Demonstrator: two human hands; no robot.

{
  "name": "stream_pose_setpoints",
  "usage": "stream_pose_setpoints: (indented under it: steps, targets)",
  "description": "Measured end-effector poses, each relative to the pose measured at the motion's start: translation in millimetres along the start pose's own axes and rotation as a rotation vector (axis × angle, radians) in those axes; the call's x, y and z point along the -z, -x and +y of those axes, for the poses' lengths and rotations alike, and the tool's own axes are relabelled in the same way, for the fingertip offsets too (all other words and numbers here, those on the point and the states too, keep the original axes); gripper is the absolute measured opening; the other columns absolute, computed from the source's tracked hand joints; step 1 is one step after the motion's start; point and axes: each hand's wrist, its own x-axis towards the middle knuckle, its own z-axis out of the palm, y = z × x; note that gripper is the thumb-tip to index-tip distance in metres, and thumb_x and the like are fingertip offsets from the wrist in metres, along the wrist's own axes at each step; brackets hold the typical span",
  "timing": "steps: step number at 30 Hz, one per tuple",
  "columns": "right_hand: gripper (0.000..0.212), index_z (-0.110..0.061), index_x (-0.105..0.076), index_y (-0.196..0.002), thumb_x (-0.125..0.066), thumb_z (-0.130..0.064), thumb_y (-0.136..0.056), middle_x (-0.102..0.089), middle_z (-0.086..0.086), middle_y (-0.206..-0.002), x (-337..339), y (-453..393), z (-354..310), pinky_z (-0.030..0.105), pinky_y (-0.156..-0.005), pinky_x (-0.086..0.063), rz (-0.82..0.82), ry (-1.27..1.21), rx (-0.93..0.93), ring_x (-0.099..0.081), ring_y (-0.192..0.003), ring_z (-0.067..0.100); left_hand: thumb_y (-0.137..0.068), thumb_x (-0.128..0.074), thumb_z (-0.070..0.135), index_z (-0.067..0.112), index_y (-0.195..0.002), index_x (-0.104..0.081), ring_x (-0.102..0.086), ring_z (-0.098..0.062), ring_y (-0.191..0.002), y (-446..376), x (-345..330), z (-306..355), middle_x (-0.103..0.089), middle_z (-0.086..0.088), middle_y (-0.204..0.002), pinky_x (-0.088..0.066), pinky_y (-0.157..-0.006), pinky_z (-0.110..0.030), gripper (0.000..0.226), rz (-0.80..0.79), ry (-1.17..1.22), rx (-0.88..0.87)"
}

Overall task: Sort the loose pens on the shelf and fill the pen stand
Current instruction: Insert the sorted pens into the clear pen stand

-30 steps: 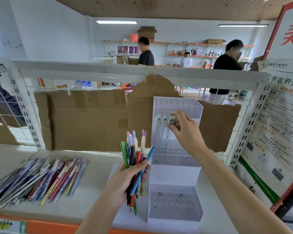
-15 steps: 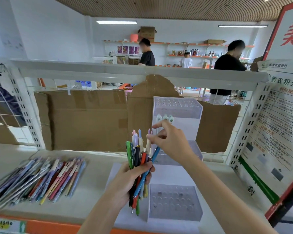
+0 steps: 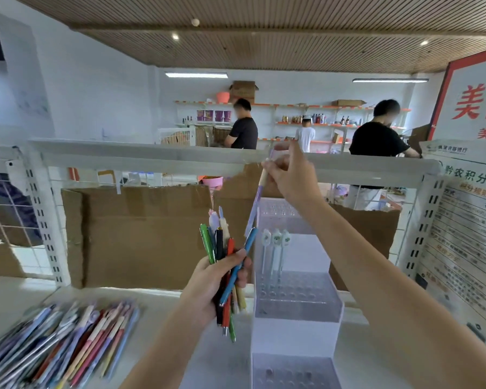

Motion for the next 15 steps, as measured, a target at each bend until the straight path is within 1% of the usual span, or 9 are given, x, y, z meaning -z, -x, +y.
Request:
stream_pose_setpoints:
  steps: [1, 4, 6, 8, 10, 12, 15]
  targets:
    - [0.024, -0.012, -0.045, -0.112, -0.058, -0.017, -0.092, -0.068, 0.007, -0.087, 1.1, -9.0, -0.4, 0.021, -0.066, -0.045, 0.027, 0.038, 0.038, -0.063, -0.078, 0.021, -0.084, -0.059, 0.004, 0.000, -0.081, -0.059, -0.049, -0.014, -0.051, -3.8, 1.0, 2.4, -0.058, -0.009, -0.067, -0.045, -0.047, -0.022, 0.005, 0.002, 0.013, 0.003]
    - [0.025, -0.009, -0.046, -0.115, -0.056, -0.013, -0.093, -0.064, 0.007, -0.083, -0.5, -26.2, 2.1, 0.023, -0.065, -0.037, 0.088, 0.141, 0.128, -0.059, -0.077, 0.020, -0.082, -0.061, 0.006, 0.001, -0.082, -0.058, -0.050, -0.013, -0.052, -12.5, 4.1, 7.8, -0.058, -0.008, -0.067, -0.046, -0.047, -0.022, 0.006, 0.007, 0.046, 0.011]
    - [0.025, -0.006, -0.046, -0.115, -0.056, -0.011, -0.093, -0.064, 0.007, -0.082, -3.0, -32.6, 5.0, 0.024, -0.064, -0.039, 0.123, 0.176, 0.177, -0.058, -0.073, 0.019, -0.079, -0.062, 0.007, 0.001, -0.082, -0.058, -0.051, -0.013, -0.052, -16.8, 5.8, 10.5, -0.059, -0.008, -0.067, -0.046, -0.047, -0.022, 0.008, 0.001, 0.055, 0.009]
    - [0.025, -0.004, -0.046, -0.116, -0.055, -0.008, -0.093, -0.064, 0.005, -0.080, -3.2, -38.1, 6.8, 0.025, -0.065, -0.041, 0.178, 0.178, 0.212, -0.058, -0.071, 0.018, -0.080, -0.062, 0.007, 0.001, -0.083, -0.058, -0.051, -0.013, -0.052, -19.9, 8.2, 11.6, -0.060, -0.009, -0.067, -0.047, -0.048, -0.022, 0.007, 0.003, 0.043, 0.009]
    - [0.026, -0.004, -0.046, -0.118, -0.054, -0.007, -0.093, -0.062, 0.003, -0.075, -2.5, -43.9, 7.1, 0.030, -0.067, -0.045, 0.214, 0.182, 0.231, -0.060, -0.072, 0.020, -0.081, -0.062, 0.007, 0.001, -0.083, -0.059, -0.051, -0.014, -0.053, -22.3, 11.1, 12.6, -0.060, -0.009, -0.067, -0.047, -0.048, -0.022, 0.007, 0.001, 0.027, 0.004]
    - [0.027, -0.006, -0.046, -0.119, -0.053, -0.009, -0.094, -0.061, 0.003, -0.074, -2.5, -49.0, 8.2, 0.035, -0.070, -0.048, 0.217, 0.208, 0.228, -0.061, -0.072, 0.022, -0.080, -0.062, 0.007, 0.001, -0.084, -0.059, -0.051, -0.014, -0.053, -24.5, 13.4, 13.9, -0.059, -0.009, -0.068, -0.047, -0.048, -0.022, 0.008, -0.006, 0.025, -0.006]
    - [0.030, -0.007, -0.046, -0.122, -0.053, -0.010, -0.094, -0.065, 0.006, -0.080, -5.2, -53.0, 11.3, 0.041, -0.074, -0.050, 0.192, 0.247, 0.232, -0.062, -0.077, 0.024, -0.077, -0.063, 0.008, 0.002, -0.083, -0.059, -0.050, -0.014, -0.053, -28.1, 14.6, 16.5, -0.059, -0.010, -0.069, -0.046, -0.048, -0.023, 0.010, -0.011, 0.038, -0.018]
